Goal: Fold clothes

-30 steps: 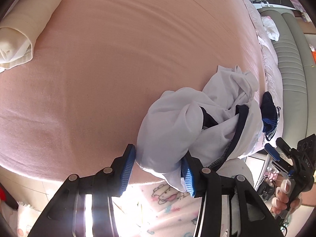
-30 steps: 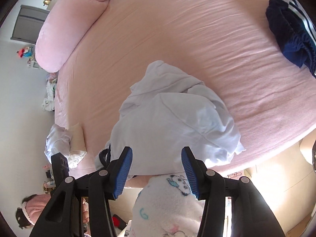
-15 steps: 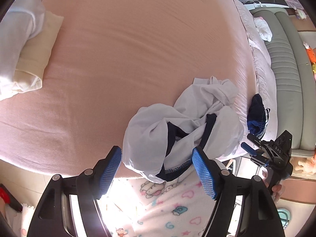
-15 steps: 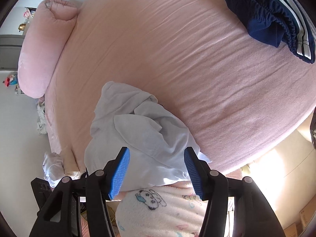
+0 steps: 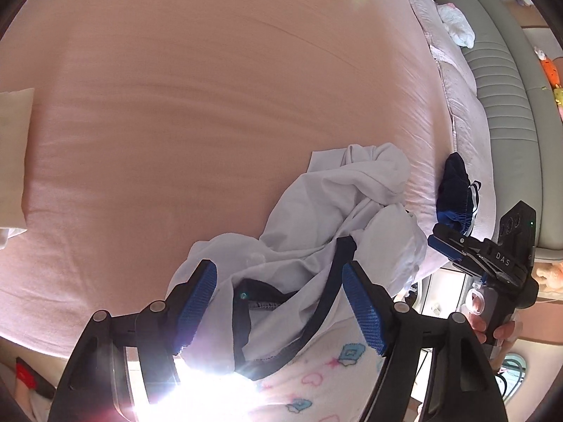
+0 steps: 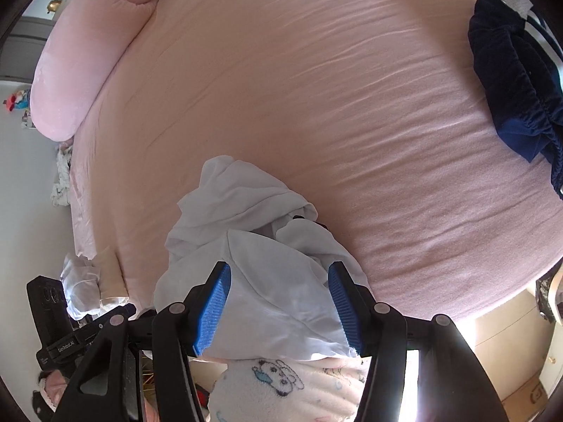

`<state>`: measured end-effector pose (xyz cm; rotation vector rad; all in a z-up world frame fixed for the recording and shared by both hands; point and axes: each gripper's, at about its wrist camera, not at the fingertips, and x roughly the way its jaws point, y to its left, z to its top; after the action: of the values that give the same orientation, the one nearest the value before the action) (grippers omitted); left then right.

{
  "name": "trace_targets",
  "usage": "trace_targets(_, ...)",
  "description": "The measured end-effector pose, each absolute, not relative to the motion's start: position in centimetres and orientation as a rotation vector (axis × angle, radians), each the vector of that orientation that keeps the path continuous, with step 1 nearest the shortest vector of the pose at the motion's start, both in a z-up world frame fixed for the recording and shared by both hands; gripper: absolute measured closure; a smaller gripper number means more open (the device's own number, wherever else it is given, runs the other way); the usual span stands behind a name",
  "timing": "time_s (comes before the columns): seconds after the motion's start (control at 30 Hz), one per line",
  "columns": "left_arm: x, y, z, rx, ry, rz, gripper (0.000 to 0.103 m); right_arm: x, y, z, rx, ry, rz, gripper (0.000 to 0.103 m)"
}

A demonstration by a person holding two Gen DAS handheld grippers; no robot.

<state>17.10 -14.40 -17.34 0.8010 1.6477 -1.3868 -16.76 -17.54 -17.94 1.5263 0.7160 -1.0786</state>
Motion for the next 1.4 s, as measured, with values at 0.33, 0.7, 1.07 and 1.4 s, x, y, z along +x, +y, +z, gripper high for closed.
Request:
trace_targets(0.33,14.5,-17.4,-19.8,0.912,1.668,-1.403,0.03,-13.4,-22.3,-18.4,1.478,0.817,-1.058,0.046)
trace_targets(0.7,13.7,-20.4,-21.5,0.924,1.638,-1.393,0.03,-10.5,-25.7,-19.6,1.506,0.85,-1.027,0.046)
trace_targets(1.07,13.5,-20.3,-23.9,0.692,1.863,-1.433,0.03,-8.0,-27.4,-21.1,1.582,0.898,-1.012,0.046)
trace_targets(1.4,14.1,-18.5,-23.8,0.535,1.87,-1.436,0.044,-7.7,-25.5,-23.4,1.56,0.791,-0.978,0.049)
